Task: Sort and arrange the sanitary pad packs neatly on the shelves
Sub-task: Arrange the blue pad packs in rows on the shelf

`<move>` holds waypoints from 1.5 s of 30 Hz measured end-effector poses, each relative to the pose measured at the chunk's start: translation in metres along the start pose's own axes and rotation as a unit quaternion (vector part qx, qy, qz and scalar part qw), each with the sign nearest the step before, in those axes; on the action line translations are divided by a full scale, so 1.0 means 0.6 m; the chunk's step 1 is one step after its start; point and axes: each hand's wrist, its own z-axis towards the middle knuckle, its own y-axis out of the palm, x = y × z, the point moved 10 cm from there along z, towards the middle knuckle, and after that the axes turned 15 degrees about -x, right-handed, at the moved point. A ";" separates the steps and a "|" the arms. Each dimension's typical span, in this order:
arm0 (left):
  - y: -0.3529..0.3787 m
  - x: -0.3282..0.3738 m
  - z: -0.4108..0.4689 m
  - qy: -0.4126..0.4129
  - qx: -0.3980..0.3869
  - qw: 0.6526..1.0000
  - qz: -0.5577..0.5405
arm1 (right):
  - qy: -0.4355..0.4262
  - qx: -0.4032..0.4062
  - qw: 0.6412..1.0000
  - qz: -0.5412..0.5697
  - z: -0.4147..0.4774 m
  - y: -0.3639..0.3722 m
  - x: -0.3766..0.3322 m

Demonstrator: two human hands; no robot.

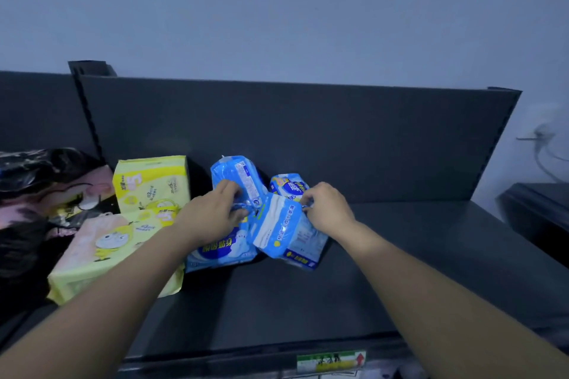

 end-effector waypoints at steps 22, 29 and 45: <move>-0.101 0.171 -0.006 0.064 0.121 0.986 0.099 | 0.106 -0.009 0.994 0.034 -0.172 -0.024 0.113; -0.045 0.344 -0.022 0.126 0.034 0.982 0.135 | 0.185 -0.020 0.982 0.016 -0.322 -0.072 0.213; 0.122 0.820 -0.258 0.344 -0.029 0.925 0.159 | 0.391 0.040 0.918 -0.050 -0.869 -0.157 0.432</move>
